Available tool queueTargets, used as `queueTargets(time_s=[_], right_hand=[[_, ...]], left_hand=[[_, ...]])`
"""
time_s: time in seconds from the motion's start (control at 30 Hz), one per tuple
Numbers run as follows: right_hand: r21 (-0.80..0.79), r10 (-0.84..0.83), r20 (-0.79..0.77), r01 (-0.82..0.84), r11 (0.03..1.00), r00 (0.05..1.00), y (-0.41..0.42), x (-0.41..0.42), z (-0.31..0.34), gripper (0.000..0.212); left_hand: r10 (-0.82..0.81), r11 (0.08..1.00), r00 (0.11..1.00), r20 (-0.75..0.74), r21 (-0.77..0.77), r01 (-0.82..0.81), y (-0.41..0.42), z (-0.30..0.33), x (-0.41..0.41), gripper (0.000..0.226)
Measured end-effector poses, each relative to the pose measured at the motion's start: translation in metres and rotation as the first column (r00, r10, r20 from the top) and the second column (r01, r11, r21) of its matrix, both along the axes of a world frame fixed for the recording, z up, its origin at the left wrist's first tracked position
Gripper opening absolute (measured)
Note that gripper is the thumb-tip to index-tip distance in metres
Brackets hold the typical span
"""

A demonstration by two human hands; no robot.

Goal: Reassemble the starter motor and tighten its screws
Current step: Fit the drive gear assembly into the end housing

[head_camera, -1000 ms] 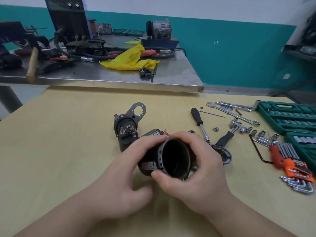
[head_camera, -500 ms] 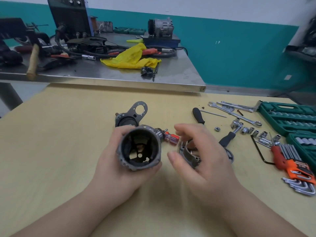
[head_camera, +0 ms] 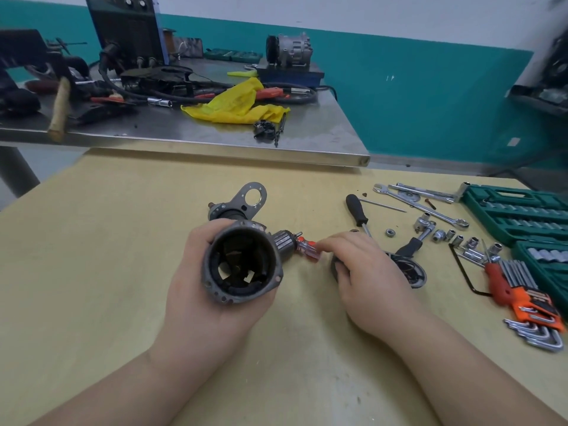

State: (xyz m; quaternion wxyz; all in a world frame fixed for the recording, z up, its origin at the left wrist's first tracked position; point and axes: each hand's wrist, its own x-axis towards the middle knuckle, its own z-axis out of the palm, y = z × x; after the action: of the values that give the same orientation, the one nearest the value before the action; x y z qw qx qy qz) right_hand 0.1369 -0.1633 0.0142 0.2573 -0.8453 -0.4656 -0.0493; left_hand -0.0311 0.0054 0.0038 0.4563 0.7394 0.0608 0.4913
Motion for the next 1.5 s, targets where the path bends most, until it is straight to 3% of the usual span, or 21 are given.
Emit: queueTargets(time_s=[0.27, 0.57, 0.77, 1.1, 1.27, 1.33, 1.43, 1.5], right_hand=[[-0.061, -0.1, 0.09, 0.105, 0.993, 0.991, 0.026, 0.008, 0.017, 0.034], [-0.491, -0.197, -0.039, 0.153, 0.858, 0.98, 0.075, 0.05, 0.033, 0.032], [-0.421, -0.209, -0.276, 0.077, 0.904, 0.938, 0.082, 0.05, 0.04, 0.033], [-0.429, -0.264, -0.334, 0.103, 0.898, 0.905, 0.09, 0.048, 0.05, 0.023], [-0.274, -0.217, -0.367, 0.118, 0.955, 0.904, 0.08, 0.038, 0.058, 0.026], [-0.236, -0.172, -0.329, 0.095, 0.967, 0.929, 0.076, 0.03, 0.061, 0.027], [-0.309, -0.155, -0.122, 0.111, 0.945, 0.98, 0.073, 0.017, 0.064, 0.029], [-0.321, -0.162, -0.071, 0.131, 0.938, 0.984, 0.07, 0.015, 0.063, 0.029]], left_hand=[[0.104, 0.98, 0.994, -0.038, -0.165, -0.109, 0.0, 0.001, 0.0, 0.069], [0.127, 0.954, 0.992, -0.006, -0.274, -0.123, 0.007, 0.012, -0.005, 0.07], [0.14, 0.934, 0.99, -0.019, -0.328, -0.139, 0.013, 0.012, -0.004, 0.074], [0.135, 0.926, 0.986, -0.102, -0.341, -0.162, 0.013, 0.011, -0.004, 0.071], [0.141, 0.922, 0.984, -0.111, -0.347, -0.171, 0.013, 0.011, -0.004, 0.073], [0.136, 0.924, 0.984, -0.112, -0.343, -0.167, 0.013, 0.012, -0.004, 0.073], [0.128, 0.923, 0.986, -0.106, -0.352, -0.157, 0.011, 0.013, -0.005, 0.073], [0.125, 0.922, 0.986, -0.109, -0.354, -0.156, 0.009, 0.014, -0.004, 0.071]])
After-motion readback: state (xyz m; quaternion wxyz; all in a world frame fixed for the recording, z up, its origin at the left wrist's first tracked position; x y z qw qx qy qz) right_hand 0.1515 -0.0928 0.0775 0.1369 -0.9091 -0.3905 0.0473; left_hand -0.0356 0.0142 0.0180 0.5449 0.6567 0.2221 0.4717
